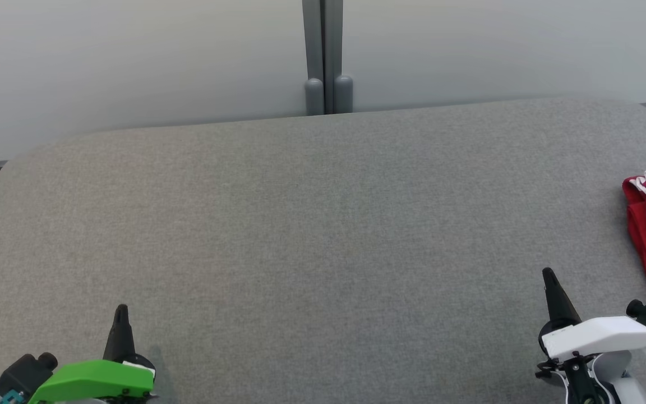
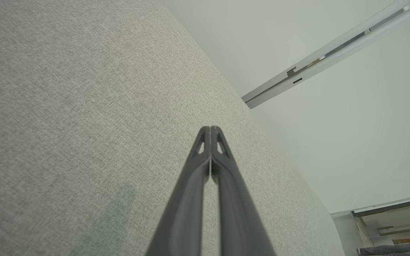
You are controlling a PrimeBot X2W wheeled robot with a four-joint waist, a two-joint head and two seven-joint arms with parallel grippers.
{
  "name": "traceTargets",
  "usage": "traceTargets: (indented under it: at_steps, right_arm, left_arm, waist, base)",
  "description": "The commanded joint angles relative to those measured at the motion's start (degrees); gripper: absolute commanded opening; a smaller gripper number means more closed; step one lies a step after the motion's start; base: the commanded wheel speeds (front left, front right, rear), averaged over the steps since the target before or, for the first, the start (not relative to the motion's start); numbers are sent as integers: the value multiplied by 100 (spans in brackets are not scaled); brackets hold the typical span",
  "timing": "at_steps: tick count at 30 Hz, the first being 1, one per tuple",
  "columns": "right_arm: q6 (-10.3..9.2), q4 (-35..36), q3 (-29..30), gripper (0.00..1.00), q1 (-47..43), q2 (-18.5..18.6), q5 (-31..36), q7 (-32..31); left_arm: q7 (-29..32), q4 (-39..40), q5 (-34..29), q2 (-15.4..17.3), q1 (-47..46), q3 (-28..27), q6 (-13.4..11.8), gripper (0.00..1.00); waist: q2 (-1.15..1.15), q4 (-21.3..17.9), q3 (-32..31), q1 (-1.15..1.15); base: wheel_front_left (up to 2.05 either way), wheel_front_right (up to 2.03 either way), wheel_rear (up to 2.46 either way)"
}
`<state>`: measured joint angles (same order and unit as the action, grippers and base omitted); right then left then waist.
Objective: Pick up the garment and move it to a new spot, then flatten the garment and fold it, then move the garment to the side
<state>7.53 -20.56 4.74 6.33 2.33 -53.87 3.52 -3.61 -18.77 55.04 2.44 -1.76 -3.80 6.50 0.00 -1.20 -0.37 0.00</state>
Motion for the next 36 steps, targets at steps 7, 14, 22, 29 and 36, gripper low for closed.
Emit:
traceTargets:
  at_steps: [7, 14, 22, 29, 36]
  right_arm:
    - [-2, 164, 42, 0, 86, 41, -566, -148]
    - [-3, 223, 63, 0, 86, 45, -997, -260]
    - [-3, 287, 86, 0, 88, 48, -1444, -383]
    - [-4, 339, 105, 0, 89, 51, -1818, -484]
    - [-4, 386, 121, 0, 90, 54, -2161, -573]
  left_arm:
    - [140, 160, 558, 41, -201, -66, -31, 0]
    - [254, 220, 970, 45, -235, -96, -31, 0]
    - [378, 293, 1409, 48, -284, -124, -36, 0]
    - [477, 345, 1774, 51, -329, -150, -41, 0]
    - [572, 392, 2104, 53, -345, -176, -42, 0]
  waist:
    - [0, 11, 3, 0]
    - [0, 22, 6, 0]
    - [0, 34, 9, 0]
    - [0, 45, 12, 0]
    - [0, 56, 15, 0]
  base:
    - [0, 0, 0]
    - [0, 0, 0]
    - [0, 0, 0]
    - [0, 0, 0]
    - [0, 0, 0]
